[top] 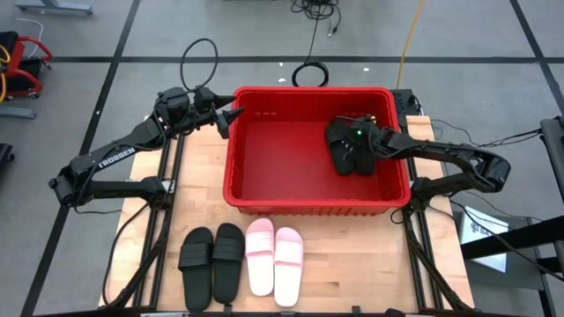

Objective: Pick and place slides into bin
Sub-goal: Put the pink slide into the red bin

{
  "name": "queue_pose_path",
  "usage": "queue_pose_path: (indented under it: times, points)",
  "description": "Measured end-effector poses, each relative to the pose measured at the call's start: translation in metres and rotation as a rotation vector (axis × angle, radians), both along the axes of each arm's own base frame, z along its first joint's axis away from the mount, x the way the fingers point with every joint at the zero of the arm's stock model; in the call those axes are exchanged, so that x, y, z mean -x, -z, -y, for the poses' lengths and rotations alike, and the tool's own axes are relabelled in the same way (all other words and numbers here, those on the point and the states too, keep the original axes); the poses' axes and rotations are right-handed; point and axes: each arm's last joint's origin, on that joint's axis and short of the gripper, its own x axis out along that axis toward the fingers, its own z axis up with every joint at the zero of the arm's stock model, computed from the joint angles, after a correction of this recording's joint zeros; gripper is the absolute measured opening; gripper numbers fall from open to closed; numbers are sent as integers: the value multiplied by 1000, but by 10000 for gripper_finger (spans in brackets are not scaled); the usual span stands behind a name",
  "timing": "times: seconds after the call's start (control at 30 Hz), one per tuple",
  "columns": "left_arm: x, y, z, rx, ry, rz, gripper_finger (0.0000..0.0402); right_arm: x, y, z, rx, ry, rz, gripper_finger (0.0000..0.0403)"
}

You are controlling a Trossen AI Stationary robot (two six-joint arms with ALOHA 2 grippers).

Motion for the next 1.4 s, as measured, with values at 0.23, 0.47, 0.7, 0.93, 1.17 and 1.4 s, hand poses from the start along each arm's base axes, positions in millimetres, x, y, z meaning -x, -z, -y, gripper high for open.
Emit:
queue_pose_path:
  times: [0.23, 0.47, 0.7, 0.93, 1.17, 1.4]
  points:
    - [0, 0, 0, 2, 1, -1, 255, 7, -24, -9, 4, -64, 142, 172]
    - [0, 0, 1, 8, 33, 1, 255, 14, -41, -17, 12, -90, 251, 175]
    - [5, -3, 10, 8, 87, -6, 255, 15, -55, -25, 32, -121, 354, 169]
    - [11, -9, 34, -55, 164, -39, 255, 9, -71, -39, 58, -216, 496, 169]
    - [17, -12, 60, -54, 222, -58, 255, 3, -82, -58, 48, -296, 594, 165]
    - [14, -8, 85, -47, 260, -110, 255, -1, -87, -83, -14, -385, 659, 164]
